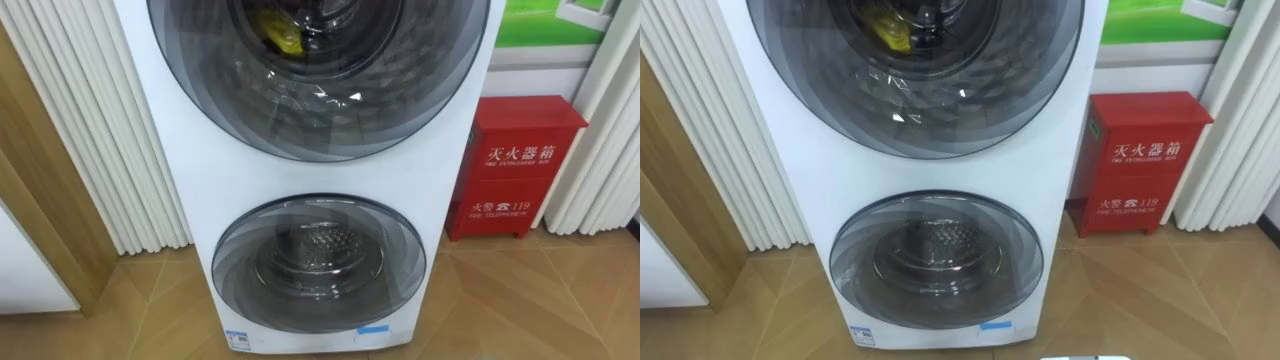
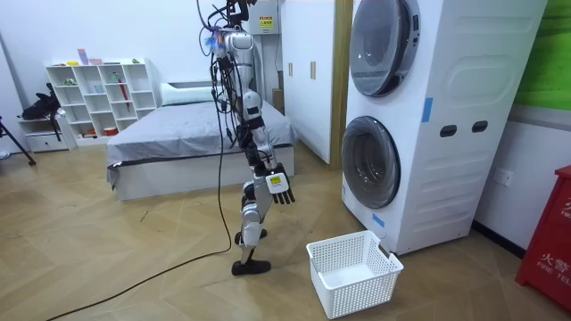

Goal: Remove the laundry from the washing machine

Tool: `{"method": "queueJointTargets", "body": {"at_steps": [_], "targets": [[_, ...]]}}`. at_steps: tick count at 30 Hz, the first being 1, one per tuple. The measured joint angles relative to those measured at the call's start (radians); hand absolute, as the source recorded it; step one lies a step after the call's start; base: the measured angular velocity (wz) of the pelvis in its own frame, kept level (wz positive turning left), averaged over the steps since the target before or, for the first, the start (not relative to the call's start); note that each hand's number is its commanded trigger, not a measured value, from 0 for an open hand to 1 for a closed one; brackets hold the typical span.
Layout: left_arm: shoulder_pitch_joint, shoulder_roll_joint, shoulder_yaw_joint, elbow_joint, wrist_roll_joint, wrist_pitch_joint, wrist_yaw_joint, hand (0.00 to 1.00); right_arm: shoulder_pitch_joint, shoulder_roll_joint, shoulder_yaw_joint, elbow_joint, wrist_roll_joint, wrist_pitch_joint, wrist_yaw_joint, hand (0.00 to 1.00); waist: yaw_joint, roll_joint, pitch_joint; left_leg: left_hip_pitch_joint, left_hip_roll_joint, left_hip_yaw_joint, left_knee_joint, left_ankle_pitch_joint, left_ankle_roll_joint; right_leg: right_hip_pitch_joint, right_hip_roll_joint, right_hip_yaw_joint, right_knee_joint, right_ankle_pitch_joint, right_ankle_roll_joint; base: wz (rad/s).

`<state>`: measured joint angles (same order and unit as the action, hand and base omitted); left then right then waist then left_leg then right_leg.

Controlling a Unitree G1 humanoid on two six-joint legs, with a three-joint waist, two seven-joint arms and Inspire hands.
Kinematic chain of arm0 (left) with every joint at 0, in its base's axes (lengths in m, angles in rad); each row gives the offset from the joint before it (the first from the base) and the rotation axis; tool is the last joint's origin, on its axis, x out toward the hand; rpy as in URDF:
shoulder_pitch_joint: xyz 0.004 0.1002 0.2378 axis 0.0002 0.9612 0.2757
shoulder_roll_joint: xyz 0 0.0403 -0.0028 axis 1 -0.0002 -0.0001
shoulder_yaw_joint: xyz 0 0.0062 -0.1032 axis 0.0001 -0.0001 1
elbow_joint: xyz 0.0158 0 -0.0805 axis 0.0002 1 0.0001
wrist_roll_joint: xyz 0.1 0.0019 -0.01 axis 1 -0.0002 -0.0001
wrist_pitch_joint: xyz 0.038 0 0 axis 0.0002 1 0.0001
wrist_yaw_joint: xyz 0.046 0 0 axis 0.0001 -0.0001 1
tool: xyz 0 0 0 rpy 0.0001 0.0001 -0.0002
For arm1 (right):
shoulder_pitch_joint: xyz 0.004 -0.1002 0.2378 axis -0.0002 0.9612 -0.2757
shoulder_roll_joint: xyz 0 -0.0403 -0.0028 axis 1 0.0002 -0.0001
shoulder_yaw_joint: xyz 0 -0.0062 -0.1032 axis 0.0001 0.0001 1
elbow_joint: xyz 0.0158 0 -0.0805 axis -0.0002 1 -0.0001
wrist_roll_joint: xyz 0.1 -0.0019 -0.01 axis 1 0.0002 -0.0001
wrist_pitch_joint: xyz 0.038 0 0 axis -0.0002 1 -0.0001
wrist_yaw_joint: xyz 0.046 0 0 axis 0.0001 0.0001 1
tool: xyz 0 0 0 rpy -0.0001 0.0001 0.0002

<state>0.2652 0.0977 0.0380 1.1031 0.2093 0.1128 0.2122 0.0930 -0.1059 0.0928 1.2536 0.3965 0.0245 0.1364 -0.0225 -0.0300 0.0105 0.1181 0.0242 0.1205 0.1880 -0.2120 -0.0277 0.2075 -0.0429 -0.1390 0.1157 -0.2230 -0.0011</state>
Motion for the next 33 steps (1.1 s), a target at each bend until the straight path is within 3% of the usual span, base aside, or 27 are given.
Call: {"method": "queueJointTargets", "body": {"at_steps": [18, 25, 31, 33], "targets": [[-0.003, 0.0, -0.003, -0.002, -0.001, 0.011, -0.01, 0.0, 0.004, -0.001, 0.002, 0.0, 0.034, 0.001, 0.006, 0.0, 0.001, -0.005, -0.0044, -0.007, -0.001, 0.001, 0.004, 0.0, 0.0, -0.005, -0.001, -0.002, 0.002, 0.0, 0.001, 0.0], [-0.017, 0.002, 0.01, -0.007, 0.001, 0.008, -0.056, 0.0, -0.025, -0.021, -0.012, -0.111, 0.024, 0.054, -0.017, 0.0, 0.005, -0.009, -0.005, -0.005, 0.0, -0.002, 0.016, 0.0, 0.0, -0.007, -0.003, -0.002, 0.02, 0.0, 0.001, -0.01], [-0.031, 0.023, 0.044, -0.001, -0.004, 0.002, -0.074, 0.0, -0.232, -0.072, -0.124, -0.366, 0.032, 0.047, -0.063, 0.0, 0.026, -0.026, -0.0041, -0.007, -0.002, -0.005, 0.018, 0.002, 0.004, -0.015, -0.005, -0.001, 0.022, 0.0, 0.002, 0.0], [-0.038, 0.036, 0.043, -0.008, -0.004, 0.003, -0.074, 0.0, -0.274, -0.083, -0.134, -0.44, 0.039, 0.041, -0.08, 0.0, 0.036, -0.036, -0.008, -0.013, -0.003, -0.014, 0.018, 0.003, 0.005, -0.016, -0.005, -0.01, 0.021, 0.0, 0.002, 0.1]]}}
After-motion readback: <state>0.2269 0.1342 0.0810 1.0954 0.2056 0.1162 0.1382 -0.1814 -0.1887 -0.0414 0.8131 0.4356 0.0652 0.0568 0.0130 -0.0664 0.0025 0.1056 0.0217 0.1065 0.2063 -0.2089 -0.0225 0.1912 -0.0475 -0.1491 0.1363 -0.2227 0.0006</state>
